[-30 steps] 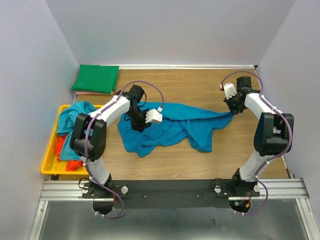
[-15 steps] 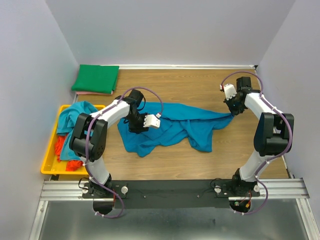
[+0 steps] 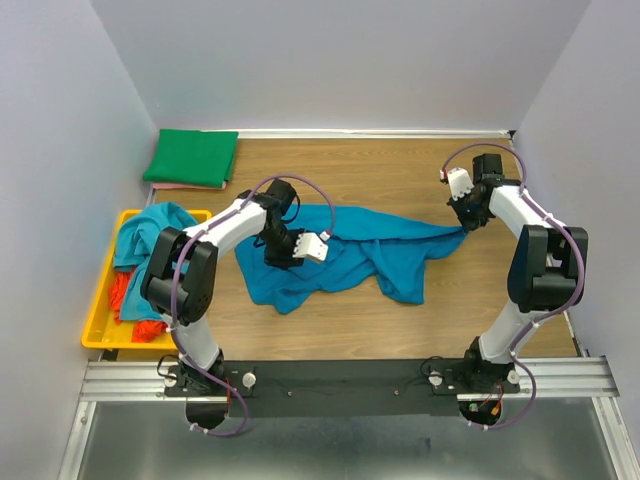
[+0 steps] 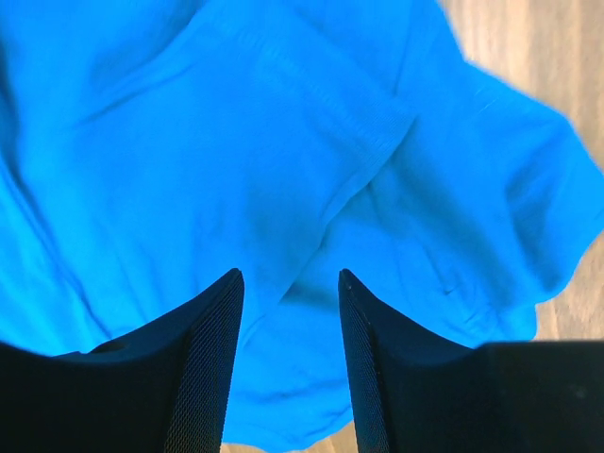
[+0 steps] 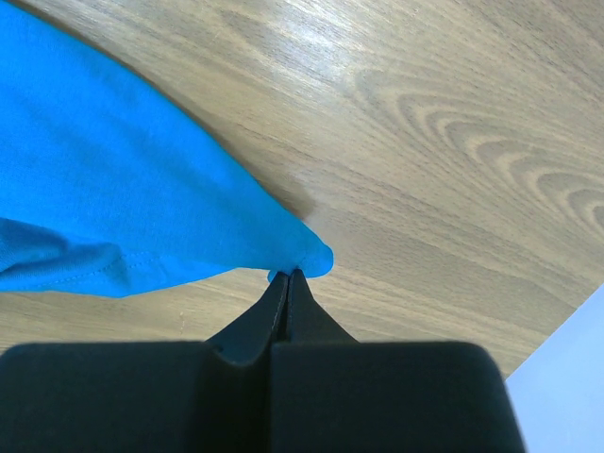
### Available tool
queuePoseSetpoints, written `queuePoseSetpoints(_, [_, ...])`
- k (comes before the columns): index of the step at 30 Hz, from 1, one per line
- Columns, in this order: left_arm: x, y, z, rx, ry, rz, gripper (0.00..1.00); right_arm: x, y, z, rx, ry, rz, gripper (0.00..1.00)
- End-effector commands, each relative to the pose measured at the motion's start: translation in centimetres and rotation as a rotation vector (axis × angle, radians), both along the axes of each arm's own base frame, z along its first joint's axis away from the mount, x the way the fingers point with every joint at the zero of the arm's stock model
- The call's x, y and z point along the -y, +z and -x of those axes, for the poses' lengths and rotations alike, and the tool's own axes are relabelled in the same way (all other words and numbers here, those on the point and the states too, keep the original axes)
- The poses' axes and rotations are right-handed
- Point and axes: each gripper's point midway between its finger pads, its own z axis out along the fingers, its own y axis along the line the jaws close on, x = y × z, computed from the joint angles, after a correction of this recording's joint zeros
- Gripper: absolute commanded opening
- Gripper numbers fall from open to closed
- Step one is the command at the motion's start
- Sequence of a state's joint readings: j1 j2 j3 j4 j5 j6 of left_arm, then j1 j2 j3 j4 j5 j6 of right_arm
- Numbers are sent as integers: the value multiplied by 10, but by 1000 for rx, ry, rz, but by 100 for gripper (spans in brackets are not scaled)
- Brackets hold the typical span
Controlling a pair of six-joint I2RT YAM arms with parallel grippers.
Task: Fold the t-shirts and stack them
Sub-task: Flatten the tshirt out
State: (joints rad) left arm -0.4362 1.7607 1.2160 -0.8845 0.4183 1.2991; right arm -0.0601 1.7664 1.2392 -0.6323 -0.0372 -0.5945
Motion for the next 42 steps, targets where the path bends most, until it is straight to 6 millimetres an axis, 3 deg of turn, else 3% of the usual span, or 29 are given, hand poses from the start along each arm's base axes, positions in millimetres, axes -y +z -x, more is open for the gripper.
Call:
queuePoseSetpoints(1, [12,4,16,-26,-44,45,53,2,2,0,-10,-12,14,1])
queuePoseSetpoints(10, [33,-8,26,-14,-79,47,53,3,2,3,-17,-14,19,1])
queuePoseSetpoints(19, [42,-12,18,15,-80,58,50,4,3,4,-16,-15,24,0])
queuePoseSetpoints(22, [42,-13,17,24,-82,55,44,4,3,4,-17,-17,25,1])
queuePoseSetpoints(27, [43,-12,18,16,-90,61,24,4,2,5,-22,-18,24,1])
queuePoseSetpoints(33, [43,-12,24,-9,-90,69,16,4,1,6,-25,-17,24,1])
queuePoseSetpoints(34, [46,-10,23,-13,-85,80,12,4,1,5,-23,-17,25,1])
queuePoseSetpoints(35, [45,-8,21,-25,-63,86,1,4,1,5,-25,-18,24,1])
queuePoseSetpoints(38, [50,17,0,-14,10,164,0,9,5,3,-15,-27,49,1])
queuePoseSetpoints(39, [39,26,-11,-22,69,180,0,10,9,0,-2,-21,57,1])
queuePoseSetpoints(41, [40,63,-43,23,150,251,0,13,17,-6,19,-19,71,1])
queuePoseSetpoints(42, [25,76,-58,34,213,268,0,14,28,-16,53,-15,77,1])
